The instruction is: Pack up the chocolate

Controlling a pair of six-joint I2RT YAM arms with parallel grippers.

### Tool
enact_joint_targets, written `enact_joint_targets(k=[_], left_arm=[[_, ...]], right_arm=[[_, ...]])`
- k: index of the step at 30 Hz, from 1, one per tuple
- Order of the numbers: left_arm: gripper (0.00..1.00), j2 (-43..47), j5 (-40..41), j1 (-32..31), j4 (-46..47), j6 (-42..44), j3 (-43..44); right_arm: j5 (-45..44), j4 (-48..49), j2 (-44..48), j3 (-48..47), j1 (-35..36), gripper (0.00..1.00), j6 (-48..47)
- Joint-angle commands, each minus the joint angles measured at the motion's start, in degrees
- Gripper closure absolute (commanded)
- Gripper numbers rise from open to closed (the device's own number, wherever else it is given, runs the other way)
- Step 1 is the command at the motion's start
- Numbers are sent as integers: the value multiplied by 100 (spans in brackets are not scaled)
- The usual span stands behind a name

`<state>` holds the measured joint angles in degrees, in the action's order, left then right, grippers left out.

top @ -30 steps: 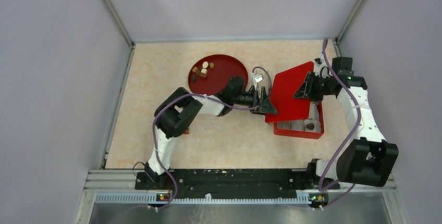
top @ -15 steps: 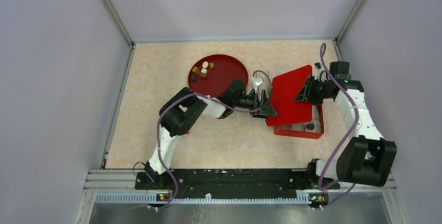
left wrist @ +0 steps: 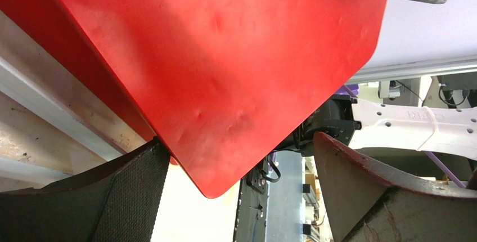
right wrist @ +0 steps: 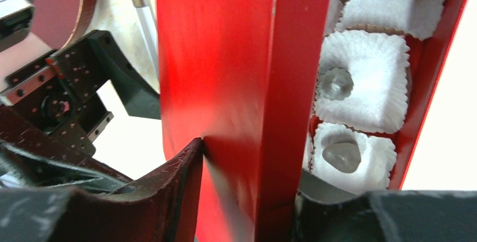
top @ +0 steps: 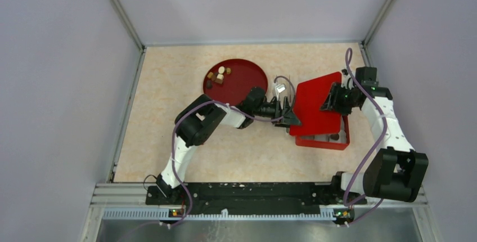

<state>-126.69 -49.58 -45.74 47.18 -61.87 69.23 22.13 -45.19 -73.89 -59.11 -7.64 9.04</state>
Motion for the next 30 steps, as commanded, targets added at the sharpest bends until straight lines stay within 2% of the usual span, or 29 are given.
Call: enact_joint_targets(k=[1, 4, 13, 17, 20, 30], left_arm=[[2, 71, -302, -156, 1054, -246, 306], [2, -44, -343, -168, 1308, -467, 302], [2, -48, -329, -243, 1269, -413, 323], [2, 78, -260, -266, 1070, -275, 319], [2, 151, -200, -302, 934, -200, 340], [2, 334, 49, -460, 150, 259, 519]], right_arm=[[-700, 425, 55, 82, -1, 57, 31], [-771, 502, 76, 152, 5, 56, 87], [-1168, 626, 112, 231, -1, 55, 217], [-1431, 717, 291, 277, -1, 55, 309], [-1705, 739, 360, 286, 0, 50, 375], [-2118, 805, 419, 349, 0, 49, 506]])
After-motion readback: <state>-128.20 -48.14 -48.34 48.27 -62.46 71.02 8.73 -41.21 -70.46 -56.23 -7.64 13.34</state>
